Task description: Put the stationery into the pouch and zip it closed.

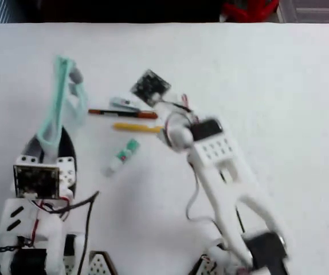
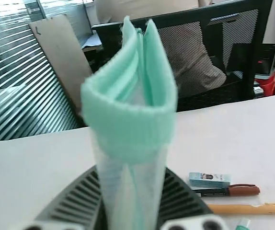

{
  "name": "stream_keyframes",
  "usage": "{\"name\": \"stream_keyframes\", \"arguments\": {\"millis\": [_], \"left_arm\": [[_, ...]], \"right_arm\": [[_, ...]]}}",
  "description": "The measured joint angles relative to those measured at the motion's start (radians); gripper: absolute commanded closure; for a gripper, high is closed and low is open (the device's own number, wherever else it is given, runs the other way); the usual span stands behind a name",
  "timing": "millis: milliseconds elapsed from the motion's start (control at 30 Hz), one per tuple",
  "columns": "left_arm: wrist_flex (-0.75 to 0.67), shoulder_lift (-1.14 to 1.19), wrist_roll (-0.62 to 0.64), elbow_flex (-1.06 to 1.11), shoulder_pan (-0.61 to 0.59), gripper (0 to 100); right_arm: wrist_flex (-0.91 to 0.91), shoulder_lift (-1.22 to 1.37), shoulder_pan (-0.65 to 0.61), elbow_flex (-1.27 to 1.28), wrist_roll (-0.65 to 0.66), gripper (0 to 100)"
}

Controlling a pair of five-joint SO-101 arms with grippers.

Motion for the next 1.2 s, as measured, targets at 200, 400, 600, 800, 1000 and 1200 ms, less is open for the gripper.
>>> {"name": "stream_keyframes", "arguments": {"millis": [200,400,600,800,1000,1200], "left_arm": [[0.000,-0.002,0.002,0.054,-0.094,98],[0.000,0.000,0.002,0.112,-0.132,98],[0.000,0.000,0.003,0.121,-0.132,98],[0.000,0.000,0.003,0.121,-0.132,98],[0.029,0.000,0.003,0.121,-0.132,98],[0.031,0.000,0.003,0.121,-0.132,98]], "right_arm": [[0.057,0.338,-0.038,-0.258,0.101,85.1],[0.296,0.535,-0.080,-0.497,0.224,73.0],[0.379,0.651,-0.089,-0.651,0.255,71.9],[0.388,0.746,-0.091,-0.703,0.258,71.9],[0.388,0.812,-0.083,-0.758,0.258,78.6],[0.388,0.901,-0.046,-0.813,0.258,78.6]]}}
